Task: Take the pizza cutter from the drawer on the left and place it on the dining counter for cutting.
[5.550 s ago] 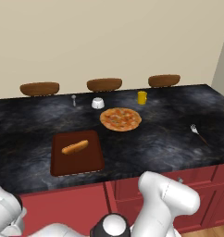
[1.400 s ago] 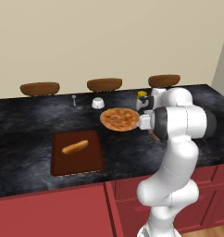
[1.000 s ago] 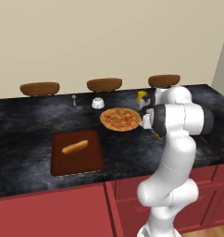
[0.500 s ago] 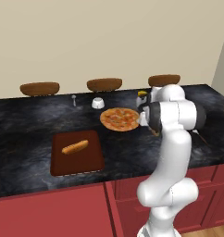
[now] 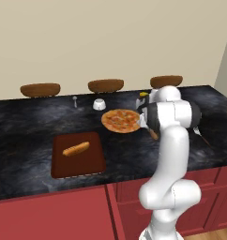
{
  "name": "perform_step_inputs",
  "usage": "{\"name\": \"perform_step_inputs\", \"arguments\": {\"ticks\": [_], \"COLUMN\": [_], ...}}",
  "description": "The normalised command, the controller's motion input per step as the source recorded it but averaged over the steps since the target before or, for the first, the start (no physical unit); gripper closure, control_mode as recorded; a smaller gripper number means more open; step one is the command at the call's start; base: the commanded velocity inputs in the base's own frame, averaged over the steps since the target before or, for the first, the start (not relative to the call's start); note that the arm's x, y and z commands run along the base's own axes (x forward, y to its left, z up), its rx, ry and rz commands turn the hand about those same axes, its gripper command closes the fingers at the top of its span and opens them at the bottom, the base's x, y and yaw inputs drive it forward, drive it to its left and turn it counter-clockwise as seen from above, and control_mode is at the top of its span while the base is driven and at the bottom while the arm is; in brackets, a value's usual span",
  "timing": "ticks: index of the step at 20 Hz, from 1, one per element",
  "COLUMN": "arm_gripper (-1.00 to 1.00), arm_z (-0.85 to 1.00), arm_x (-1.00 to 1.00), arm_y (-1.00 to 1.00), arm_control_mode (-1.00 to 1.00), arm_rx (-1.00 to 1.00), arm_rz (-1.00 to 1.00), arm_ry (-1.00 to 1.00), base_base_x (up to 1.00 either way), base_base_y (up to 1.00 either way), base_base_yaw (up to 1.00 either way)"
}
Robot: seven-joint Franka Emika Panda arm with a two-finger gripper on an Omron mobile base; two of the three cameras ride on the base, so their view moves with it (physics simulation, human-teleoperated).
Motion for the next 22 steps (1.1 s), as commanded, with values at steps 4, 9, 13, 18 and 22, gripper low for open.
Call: {"name": "perform_step_inputs", "arguments": {"ticks": [4,9,13,18,22], "arm_gripper": [1.0,1.0,-1.0,-1.0,-1.0], "arm_z": [-0.28,-0.09,0.0,0.33,0.61], "arm_x": [0.05,0.02,0.0,0.0,-0.08], "arm_y": [0.0,0.0,0.0,0.0,0.0], "arm_control_mode": [-1.0,-1.0,-1.0,-1.0,-1.0], "arm_rx": [0.0,0.0,0.0,0.01,0.01], "arm_rz": [0.0,0.0,0.0,0.0,0.0], "arm_ry": [-0.01,-0.04,-0.03,-0.01,0.0], "base_base_x": [0.0,0.0,0.0,0.0,0.0], "base_base_y": [0.0,0.0,0.0,0.0,0.0], "base_base_yaw": [0.0,0.0,0.0,0.0,0.0]}}
